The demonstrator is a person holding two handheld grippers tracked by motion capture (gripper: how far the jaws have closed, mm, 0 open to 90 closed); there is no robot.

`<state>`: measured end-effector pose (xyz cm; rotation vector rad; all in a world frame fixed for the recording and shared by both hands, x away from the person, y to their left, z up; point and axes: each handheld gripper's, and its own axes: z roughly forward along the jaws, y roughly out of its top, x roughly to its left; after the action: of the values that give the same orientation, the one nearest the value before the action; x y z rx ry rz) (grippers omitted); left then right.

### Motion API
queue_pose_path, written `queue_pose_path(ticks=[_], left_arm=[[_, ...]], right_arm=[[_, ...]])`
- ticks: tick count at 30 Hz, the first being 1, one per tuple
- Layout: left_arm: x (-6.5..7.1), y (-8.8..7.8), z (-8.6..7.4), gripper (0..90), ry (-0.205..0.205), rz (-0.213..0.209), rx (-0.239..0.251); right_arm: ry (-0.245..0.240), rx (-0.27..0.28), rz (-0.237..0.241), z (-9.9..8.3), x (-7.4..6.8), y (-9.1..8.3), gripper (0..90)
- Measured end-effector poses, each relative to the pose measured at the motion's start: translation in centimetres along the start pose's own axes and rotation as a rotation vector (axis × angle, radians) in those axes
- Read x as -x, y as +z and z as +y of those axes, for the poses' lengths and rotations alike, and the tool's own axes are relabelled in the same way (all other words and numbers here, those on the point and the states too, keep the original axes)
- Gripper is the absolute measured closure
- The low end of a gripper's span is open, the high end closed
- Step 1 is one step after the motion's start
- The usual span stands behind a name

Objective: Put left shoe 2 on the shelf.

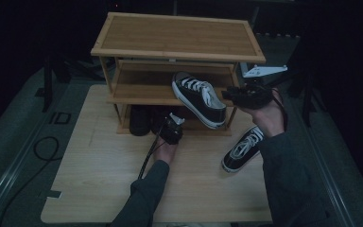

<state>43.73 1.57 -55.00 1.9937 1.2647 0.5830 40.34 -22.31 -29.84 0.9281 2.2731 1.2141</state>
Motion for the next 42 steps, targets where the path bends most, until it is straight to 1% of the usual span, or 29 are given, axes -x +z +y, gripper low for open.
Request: queue_pose_path(ticks=[1,3,4,9,11,12,14,15,16,17,18,19,20,21,22,23,24,25,26,27,28,29,30,31,32,34,36,39,42], left_arm=[[0.0,0.0,0.0,89.9,0.0,0.0,0.0],[0.1,0.2,0.1,89.9,0.007,0.009,0.004],[0.2,0.4,0.2,89.9,0.001,0.011,0.009],[0.4,0.9,0.7,89.7,0.006,0.018,0.007],[0.4,1.0,0.7,89.6,0.003,0.02,0.011],[0.4,1.2,0.7,89.6,0.002,0.038,0.013],[0.1,1.4,0.6,89.5,-0.014,0.041,0.012],[0.1,1.4,0.6,89.7,-0.014,0.041,0.012],[0.2,1.5,0.6,89.7,-0.011,0.051,0.012],[0.2,1.5,0.6,89.7,-0.011,0.051,0.012],[0.3,1.6,0.6,89.7,-0.012,0.053,0.014],[0.3,1.7,0.6,89.7,-0.015,0.053,0.014],[0.2,1.7,0.6,89.6,-0.02,0.051,0.014],[0.2,1.7,0.6,89.6,-0.02,0.054,0.014],[0.3,1.8,0.6,89.6,-0.017,0.054,0.017],[0.3,1.8,0.6,89.6,-0.017,0.054,0.017],[0.2,1.8,0.6,89.6,-0.02,0.049,0.018],[0.2,1.8,0.6,89.7,-0.02,0.049,0.018],[0.2,1.8,0.6,89.7,-0.017,0.047,0.02],[0.2,1.8,0.6,89.7,-0.017,0.047,0.02],[0.2,1.7,0.5,89.8,-0.015,0.049,0.022],[0.2,1.7,0.5,89.8,-0.015,0.049,0.022],[0.2,1.8,0.4,89.9,-0.015,0.052,0.027],[0.2,1.8,0.4,89.9,-0.015,0.052,0.027],[0.4,1.8,0.4,89.9,-0.009,0.057,0.03],[0.4,1.8,0.4,90.0,-0.004,0.062,0.029],[0.5,1.8,0.4,90.0,0.001,0.069,0.028],[0.5,1.8,0.4,90.0,0.001,0.066,0.028],[0.5,1.8,0.4,90.0,0.003,0.07,0.029]], right_arm=[[0.0,0.0,0.0,0.0,0.0,0.0,68.8],[0.009,0.008,-0.01,-0.4,0.3,-0.6,68.7],[0.013,0.009,-0.016,-0.6,0.4,-0.9,68.8],[0.015,-0.01,-0.036,-1.5,0.8,-1.7,69.5],[0.023,-0.008,-0.04,-2.0,1.0,-2.1,69.6],[0.027,-0.007,-0.04,-2.4,1.0,-2.2,69.9],[0.027,-0.014,-0.039,-3.0,1.0,-2.4,70.4],[0.027,-0.014,-0.039,-3.0,1.0,-2.4,70.4],[0.016,-0.031,-0.035,-3.8,0.7,-2.4,71.0],[0.016,-0.031,-0.035,-3.8,0.7,-2.4,71.0],[0.008,-0.045,-0.03,-4.5,0.3,-2.4,71.7],[0.008,-0.045,-0.03,-4.5,0.3,-2.4,71.7],[0.005,-0.051,-0.021,-5.2,-0.1,-2.3,74.0],[0.005,-0.051,-0.021,-5.2,-0.1,-2.3,74.0],[-0.004,-0.062,-0.009,-5.8,-0.6,-2.1,76.2],[-0.004,-0.062,-0.009,-5.8,-0.6,-2.1,76.2],[-0.016,-0.072,0.001,-6.3,-1.2,-1.9,80.8],[-0.016,-0.072,0.001,-6.3,-1.2,-1.9,80.8],[-0.028,-0.077,0.017,-6.6,-1.8,-1.7,85.1],[-0.028,-0.077,0.017,-6.6,-1.8,-1.7,85.1],[-0.043,-0.094,0.031,-6.9,-2.4,-1.5,87.6],[-0.043,-0.094,0.031,-6.9,-2.4,-1.5,87.6],[-0.061,-0.112,0.043,-7.1,-2.9,-1.2,87.9],[-0.061,-0.112,0.043,-7.1,-2.9,-1.2,87.9],[-0.073,-0.12,0.051,-7.3,-3.3,-0.9,87.9],[-0.076,-0.123,0.053,-7.3,-3.4,-0.8,87.9],[-0.079,-0.134,0.056,-7.4,-3.6,-0.4,88.4],[-0.08,-0.14,0.053,-7.5,-3.6,-0.1,89.2],[-0.07,-0.136,0.055,-7.4,-3.6,-0.1,89.7]])
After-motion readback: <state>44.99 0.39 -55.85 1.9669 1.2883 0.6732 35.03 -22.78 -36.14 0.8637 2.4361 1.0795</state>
